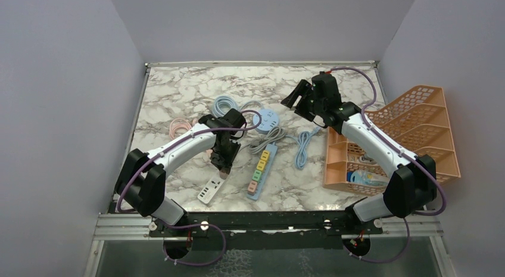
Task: Insert the plug
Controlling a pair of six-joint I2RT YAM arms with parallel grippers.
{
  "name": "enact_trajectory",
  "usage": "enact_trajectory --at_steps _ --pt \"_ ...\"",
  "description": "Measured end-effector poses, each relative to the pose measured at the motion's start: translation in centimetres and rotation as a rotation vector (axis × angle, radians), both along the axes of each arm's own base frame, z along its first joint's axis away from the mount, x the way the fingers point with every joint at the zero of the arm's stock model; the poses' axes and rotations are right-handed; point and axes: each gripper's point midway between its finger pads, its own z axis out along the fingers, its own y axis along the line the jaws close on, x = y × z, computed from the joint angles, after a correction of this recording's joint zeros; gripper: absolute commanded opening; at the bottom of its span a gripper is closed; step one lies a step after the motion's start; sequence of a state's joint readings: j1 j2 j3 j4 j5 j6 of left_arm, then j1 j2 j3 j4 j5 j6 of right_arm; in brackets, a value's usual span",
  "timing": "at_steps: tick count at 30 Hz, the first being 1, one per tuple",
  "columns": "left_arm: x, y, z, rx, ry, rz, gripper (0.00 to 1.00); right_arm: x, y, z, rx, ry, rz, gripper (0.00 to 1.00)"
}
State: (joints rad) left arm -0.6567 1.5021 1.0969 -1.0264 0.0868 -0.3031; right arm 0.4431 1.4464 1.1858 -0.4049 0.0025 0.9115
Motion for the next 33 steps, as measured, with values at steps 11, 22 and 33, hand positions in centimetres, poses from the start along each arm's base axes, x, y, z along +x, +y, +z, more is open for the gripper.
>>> enact_trajectory --at_steps 11,22,33 --pt "0.0 -0.2 -0.8 -0.008 0.014 -0.036 0.0 0.0 0.0 0.0 -0.001 0.001 0.0 0.67" --pt "0.1 -0.2 -0.8 -0.018 0.017 -0.034 0.24 -0.2 -0.1 -0.5 -0.013 0.01 0.004 0.67" --pt "5.4 -3.1 4.1 -0.148 -0.152 0.061 0.69 -0.8 -0.1 -1.0 -0.105 -0.028 0.127 0.69"
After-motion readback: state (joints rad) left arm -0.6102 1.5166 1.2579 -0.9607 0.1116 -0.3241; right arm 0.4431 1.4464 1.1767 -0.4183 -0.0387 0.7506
